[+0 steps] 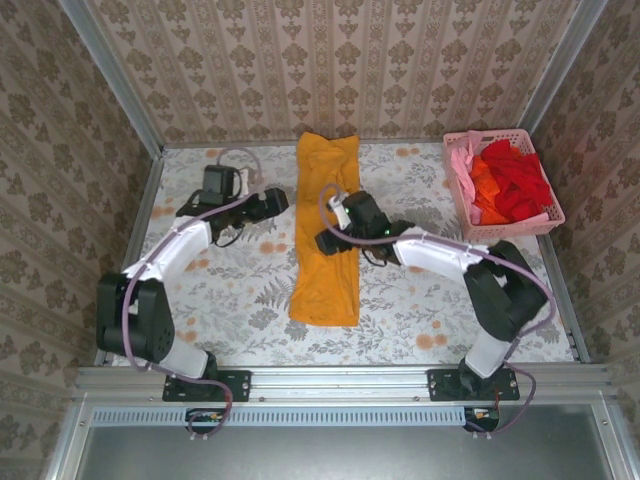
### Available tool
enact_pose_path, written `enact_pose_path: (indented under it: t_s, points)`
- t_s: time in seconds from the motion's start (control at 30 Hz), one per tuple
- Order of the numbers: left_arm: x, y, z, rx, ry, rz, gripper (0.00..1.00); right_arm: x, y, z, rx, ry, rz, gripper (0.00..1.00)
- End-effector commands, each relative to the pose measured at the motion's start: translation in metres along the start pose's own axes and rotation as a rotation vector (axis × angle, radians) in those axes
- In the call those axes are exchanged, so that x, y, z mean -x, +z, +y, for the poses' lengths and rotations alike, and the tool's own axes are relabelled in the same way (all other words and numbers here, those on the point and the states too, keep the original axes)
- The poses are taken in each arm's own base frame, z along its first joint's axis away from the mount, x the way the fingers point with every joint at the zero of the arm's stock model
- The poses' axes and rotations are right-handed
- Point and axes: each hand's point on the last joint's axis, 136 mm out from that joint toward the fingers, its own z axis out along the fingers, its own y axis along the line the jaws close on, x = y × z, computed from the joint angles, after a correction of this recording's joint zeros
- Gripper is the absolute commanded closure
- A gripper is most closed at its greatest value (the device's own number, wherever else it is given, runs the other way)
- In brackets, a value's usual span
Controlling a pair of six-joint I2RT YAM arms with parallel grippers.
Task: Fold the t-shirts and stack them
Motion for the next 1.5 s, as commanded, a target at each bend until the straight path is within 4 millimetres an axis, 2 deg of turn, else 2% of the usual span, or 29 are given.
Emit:
enact_pose_path:
  t_s: [0.0,0.13,0.2,0.3,0.5,0.6,0.77,0.83,1.03,1.2,1.33,1.47]
  points:
    - [-0.019,-0.027,0.006,-0.003,0.058,0.069,0.0,-0.018,-0.013,0.031,0.064,-0.297,-0.007,0.15]
    - [-0.02,-0.056,0.01,0.007,0.153,0.052,0.0,-0.05,-0.024,0.077,0.178,-0.498,0.031,0.14]
    - [-0.027,-0.069,0.008,-0.012,0.268,0.057,0.0,-0.069,-0.026,0.096,0.234,-0.606,0.047,0.14]
    - [-0.039,-0.084,0.013,0.019,0.411,0.035,0.0,-0.091,-0.026,0.115,0.291,-0.689,0.082,0.16]
    - [-0.066,-0.107,0.012,-0.02,0.616,-0.01,0.01,-0.12,-0.019,0.136,0.36,-0.792,0.182,0.26]
    - [-0.078,-0.115,0.011,-0.049,0.68,-0.032,0.0,-0.134,-0.015,0.141,0.386,-0.813,0.228,0.3]
    - [-0.092,-0.117,0.014,-0.06,0.722,-0.054,0.0,-0.15,-0.006,0.133,0.371,-0.846,0.3,0.38]
    - [-0.095,-0.116,0.016,-0.058,0.723,-0.052,0.01,-0.156,-0.005,0.129,0.364,-0.861,0.328,0.44]
    - [-0.095,-0.111,0.019,-0.055,0.71,-0.059,0.0,-0.167,-0.005,0.12,0.34,-0.89,0.377,0.7]
    - [-0.095,-0.111,0.014,-0.084,0.74,-0.071,0.0,-0.169,-0.012,0.118,0.343,-0.888,0.397,1.0]
    - [-0.099,-0.112,0.005,-0.143,0.778,-0.085,0.0,-0.169,-0.029,0.115,0.347,-0.879,0.411,1.0]
    - [-0.101,-0.112,-0.002,-0.17,0.827,-0.112,0.0,-0.167,-0.054,0.116,0.374,-0.841,0.412,1.0]
